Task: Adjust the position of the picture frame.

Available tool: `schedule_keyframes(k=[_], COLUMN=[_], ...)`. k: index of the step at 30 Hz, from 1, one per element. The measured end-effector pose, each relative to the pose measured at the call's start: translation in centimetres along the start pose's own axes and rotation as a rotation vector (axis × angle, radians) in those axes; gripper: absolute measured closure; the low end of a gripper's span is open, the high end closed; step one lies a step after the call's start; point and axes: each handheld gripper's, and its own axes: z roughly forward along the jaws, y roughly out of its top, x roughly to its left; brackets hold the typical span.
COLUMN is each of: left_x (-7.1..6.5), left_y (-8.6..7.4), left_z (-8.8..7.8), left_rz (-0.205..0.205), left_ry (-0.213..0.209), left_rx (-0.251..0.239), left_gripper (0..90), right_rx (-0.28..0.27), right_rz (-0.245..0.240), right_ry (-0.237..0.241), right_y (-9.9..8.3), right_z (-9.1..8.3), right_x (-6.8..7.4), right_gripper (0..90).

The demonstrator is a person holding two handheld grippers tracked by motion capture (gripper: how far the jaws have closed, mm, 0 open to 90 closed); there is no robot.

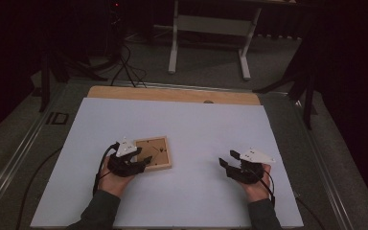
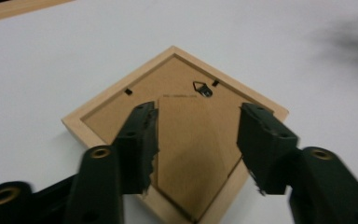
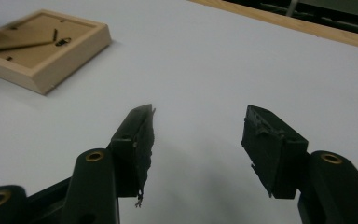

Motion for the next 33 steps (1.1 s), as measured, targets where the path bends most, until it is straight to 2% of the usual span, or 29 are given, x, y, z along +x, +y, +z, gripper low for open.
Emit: schedule_keyframes(k=[1,4,5,8,13,16,19,23,26,27,33], left_x=[0.2,0.1,0.0,0.1,0.7,0.7,0.5,0.6,0.8,1.0,0.9], left_y=[-0.2,-0.3,-0.5,-0.8,-1.6,-1.8,-2.1,-2.4,-2.6,-2.7,-2.7], left_z=[-0.2,-0.2,-0.2,-0.1,0.0,0.1,0.4,0.7,0.8,0.8,0.9], left_rz=[0.006,0.009,0.026,0.028,0.008,0.006,0.035,0.041,0.03,0.021,0.031], left_ry=[-0.017,-0.025,-0.006,-0.001,0.004,0.01,0.021,0.021,0.012,-0.006,-0.004], left_rx=[0.007,0.013,0.031,0.046,0.082,0.091,0.125,0.146,0.146,0.147,0.154], left_gripper=[42.3,36.7,32.9,28.7,22.3,20.8,20.0,20.0,19.3,19.9,20.0], right_rx=[-0.002,-0.012,-0.019,-0.024,-0.034,-0.04,-0.042,-0.044,-0.044,-0.046,-0.035], right_rz=[0.002,0.003,0.006,0.013,0.012,0.015,0.018,0.013,0.011,0.009,-0.004], right_ry=[0.005,0.014,0.019,0.023,0.029,0.034,0.039,0.043,0.044,0.049,0.059], right_y=[0.1,0.4,0.6,0.8,1.4,1.6,2.0,2.4,2.6,2.8,3.1], right_z=[0.1,0.2,0.2,0.3,0.7,0.8,1.2,1.6,1.7,1.9,2.5], right_x=[0.2,0.4,0.5,0.6,0.8,0.9,1.0,1.3,1.4,1.6,2.0], right_gripper=[42.1,41.9,41.8,41.8,41.6,41.6,41.2,40.9,40.7,40.6,40.0])
